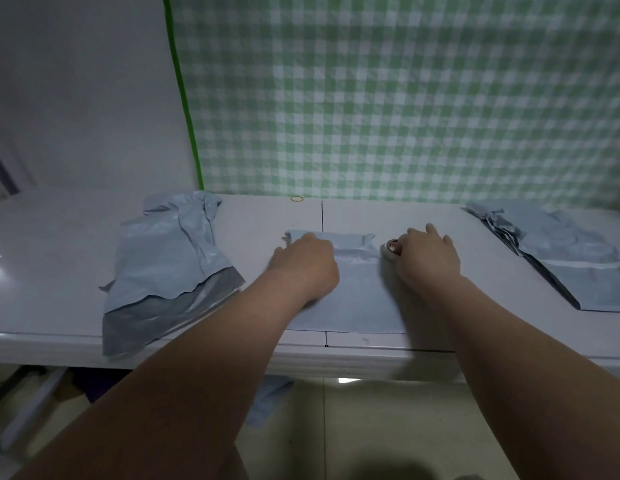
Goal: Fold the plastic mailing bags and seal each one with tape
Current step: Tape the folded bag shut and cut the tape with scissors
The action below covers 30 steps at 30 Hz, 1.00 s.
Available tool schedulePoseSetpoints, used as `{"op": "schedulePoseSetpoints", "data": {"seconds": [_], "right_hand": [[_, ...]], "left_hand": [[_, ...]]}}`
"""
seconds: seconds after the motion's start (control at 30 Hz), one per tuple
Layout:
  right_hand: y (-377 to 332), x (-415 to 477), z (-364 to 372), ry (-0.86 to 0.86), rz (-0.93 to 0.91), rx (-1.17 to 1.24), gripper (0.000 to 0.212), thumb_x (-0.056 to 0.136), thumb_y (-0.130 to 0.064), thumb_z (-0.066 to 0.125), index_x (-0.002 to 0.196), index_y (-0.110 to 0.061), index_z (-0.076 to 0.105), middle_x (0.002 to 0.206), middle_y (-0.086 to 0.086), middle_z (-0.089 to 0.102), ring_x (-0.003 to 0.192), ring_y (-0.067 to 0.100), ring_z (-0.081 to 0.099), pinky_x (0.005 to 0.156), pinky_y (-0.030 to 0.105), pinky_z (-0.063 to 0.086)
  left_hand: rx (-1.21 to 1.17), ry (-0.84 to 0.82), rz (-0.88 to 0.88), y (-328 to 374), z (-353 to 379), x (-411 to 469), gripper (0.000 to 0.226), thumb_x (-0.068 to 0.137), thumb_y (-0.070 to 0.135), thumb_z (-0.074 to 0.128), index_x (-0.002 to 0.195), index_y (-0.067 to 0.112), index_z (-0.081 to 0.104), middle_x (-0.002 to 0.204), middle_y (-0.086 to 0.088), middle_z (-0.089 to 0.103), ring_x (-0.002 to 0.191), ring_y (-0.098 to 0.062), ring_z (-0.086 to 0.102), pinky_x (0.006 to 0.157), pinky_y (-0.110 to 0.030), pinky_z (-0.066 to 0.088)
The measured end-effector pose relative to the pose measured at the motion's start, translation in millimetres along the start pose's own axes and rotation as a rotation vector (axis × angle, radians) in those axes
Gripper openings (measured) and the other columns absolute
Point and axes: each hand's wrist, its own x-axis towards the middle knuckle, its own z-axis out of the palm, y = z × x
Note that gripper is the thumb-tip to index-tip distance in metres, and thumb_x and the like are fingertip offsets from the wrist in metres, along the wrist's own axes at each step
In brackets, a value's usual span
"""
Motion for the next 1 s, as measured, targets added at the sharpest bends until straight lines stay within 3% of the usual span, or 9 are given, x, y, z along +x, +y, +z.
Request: {"op": "schedulePoseSetpoints", "data": {"seconds": [0.07,0.17,0.27,0.37,0.47,0.6,0.77,0.9,1.0], "right_hand": [[-2,0,-8,0.059,-0.061,0.087,0.030,0.096,-0.034,0.043,0.105,-0.021,0.068,0.103,0.002,0.058,0.118,0.026,0.042,0.096,0.037,0.032],[-15,-6,-24,0.108,0.011,0.650,0.014,0.087,-0.025,0.060,0.084,-0.013,0.067,0.086,0.000,0.058,0.087,0.018,0.054,0.075,0.028,0.035],[-26,-22,-42,-0.146,0.123,1.296,0.016,0.087,-0.022,0.062,0.086,-0.007,0.067,0.089,0.010,0.068,0.081,0.019,0.062,0.071,0.031,0.046],[-33,-41,-53,-0.333,0.210,1.601,0.022,0.092,-0.024,0.057,0.101,-0.007,0.067,0.097,0.005,0.072,0.076,0.012,0.068,0.065,0.022,0.050],[-36,-55,-55,-0.410,0.297,1.728,0.014,0.091,-0.028,0.057,0.089,-0.017,0.066,0.075,-0.006,0.068,0.064,0.007,0.062,0.063,0.020,0.044],[-37,-68,-51,-0.458,0.328,1.773,0.022,0.092,-0.037,0.056,0.094,-0.018,0.066,0.086,-0.003,0.068,0.076,0.011,0.060,0.066,0.023,0.045],[-32,-79,-47,-0.393,0.350,1.845,0.018,0.093,-0.029,0.055,0.079,-0.019,0.061,0.080,-0.002,0.066,0.067,0.012,0.057,0.060,0.022,0.045],[-32,-85,-47,-0.357,0.297,1.893,0.003,0.092,-0.017,0.057,0.089,-0.017,0.058,0.079,0.001,0.061,0.054,0.007,0.055,0.048,0.016,0.047],[-31,-84,-47,-0.332,0.305,1.955,0.009,0.092,-0.013,0.057,0.101,-0.011,0.058,0.077,0.002,0.059,0.049,0.005,0.055,0.046,0.015,0.048]], "left_hand": [[-0.068,0.074,0.080,0,0,1,0.021,0.095,0.021,0.041,0.111,0.014,0.053,0.130,-0.008,0.046,0.121,-0.029,0.046,0.098,-0.039,0.038],[-0.227,0.168,0.214,4,-4,0,0.049,0.092,0.023,0.054,0.140,0.017,0.044,0.141,-0.006,0.045,0.130,-0.021,0.041,0.107,-0.031,0.030],[-0.565,0.242,0.263,12,-9,-11,0.055,0.085,0.021,0.067,0.137,0.024,0.048,0.125,0.004,0.055,0.111,-0.013,0.057,0.094,-0.023,0.041],[-0.902,0.237,0.236,18,-11,-24,0.050,0.079,0.016,0.075,0.124,0.028,0.057,0.098,0.012,0.062,0.089,-0.009,0.066,0.077,-0.021,0.050],[-0.892,0.290,0.251,21,-10,-35,0.055,0.078,0.013,0.076,0.128,0.024,0.056,0.095,0.004,0.068,0.086,-0.010,0.065,0.080,-0.015,0.049],[-0.927,0.314,0.279,21,-9,-50,0.051,0.084,0.005,0.068,0.131,0.020,0.056,0.084,0.006,0.067,0.082,-0.005,0.061,0.079,-0.006,0.044],[-1.414,0.154,0.207,20,-11,-59,0.043,0.088,-0.006,0.058,0.127,0.011,0.057,0.076,0.005,0.060,0.068,-0.004,0.063,0.075,-0.022,0.057],[-1.701,-0.009,0.166,17,-12,-60,0.032,0.093,-0.003,0.051,0.119,0.012,0.060,0.073,0.002,0.069,0.074,-0.010,0.070,0.067,-0.022,0.056],[-1.773,-0.036,0.139,20,-11,-58,0.029,0.093,0.000,0.051,0.118,0.012,0.060,0.077,0.000,0.071,0.076,-0.011,0.070,0.067,-0.023,0.057]]}}
